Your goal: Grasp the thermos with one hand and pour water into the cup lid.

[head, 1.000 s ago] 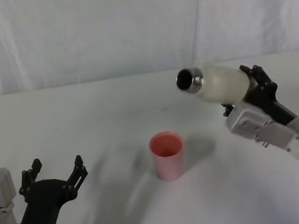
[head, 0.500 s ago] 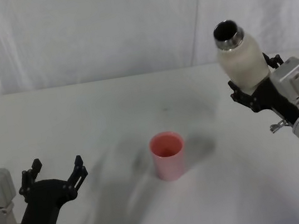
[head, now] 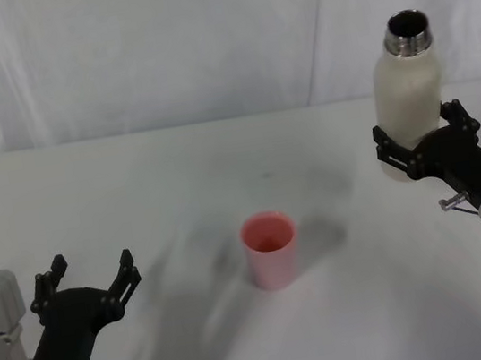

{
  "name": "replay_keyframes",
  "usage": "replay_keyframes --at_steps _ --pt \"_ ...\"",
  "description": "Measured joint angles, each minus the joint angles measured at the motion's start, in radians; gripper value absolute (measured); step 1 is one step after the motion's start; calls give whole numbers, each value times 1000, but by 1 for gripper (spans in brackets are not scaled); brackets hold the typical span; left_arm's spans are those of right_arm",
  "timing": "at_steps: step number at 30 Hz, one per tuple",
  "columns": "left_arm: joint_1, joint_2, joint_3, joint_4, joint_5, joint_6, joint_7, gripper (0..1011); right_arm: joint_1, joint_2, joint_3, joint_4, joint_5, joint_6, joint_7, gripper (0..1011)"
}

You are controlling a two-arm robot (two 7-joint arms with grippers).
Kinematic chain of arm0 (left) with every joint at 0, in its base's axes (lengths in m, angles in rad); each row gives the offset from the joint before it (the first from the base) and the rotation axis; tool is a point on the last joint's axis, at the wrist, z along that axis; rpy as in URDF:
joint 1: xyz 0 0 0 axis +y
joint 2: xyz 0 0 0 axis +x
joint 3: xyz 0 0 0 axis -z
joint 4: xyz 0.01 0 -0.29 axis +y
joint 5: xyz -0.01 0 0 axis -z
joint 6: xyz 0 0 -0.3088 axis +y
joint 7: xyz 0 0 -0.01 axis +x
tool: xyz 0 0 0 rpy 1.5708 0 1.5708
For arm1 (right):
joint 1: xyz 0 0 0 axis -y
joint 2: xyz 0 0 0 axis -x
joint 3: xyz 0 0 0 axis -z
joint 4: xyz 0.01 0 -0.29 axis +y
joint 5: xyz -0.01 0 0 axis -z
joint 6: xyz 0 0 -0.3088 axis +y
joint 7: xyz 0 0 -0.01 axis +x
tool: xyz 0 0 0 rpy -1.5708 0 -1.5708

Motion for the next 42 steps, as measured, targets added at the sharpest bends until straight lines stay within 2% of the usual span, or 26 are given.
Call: replay_keyframes --at_steps 2,6,21,31,42 --pt "0 0 0 0 0 0 0 1001 -2 -1 1 0 12 3 3 962" --pt "0 0 0 0 0 0 0 1001 -9 -4 5 2 76 33 13 962" --pt "0 0 0 0 0 0 0 1001 -3 26 -22 -2 140 114 3 962" --pt "0 0 0 0 0 0 0 1001 8 27 -41 20 159 112 -11 961" --pt "0 0 0 0 0 0 0 1001 31 -3 -56 89 161 59 -44 962"
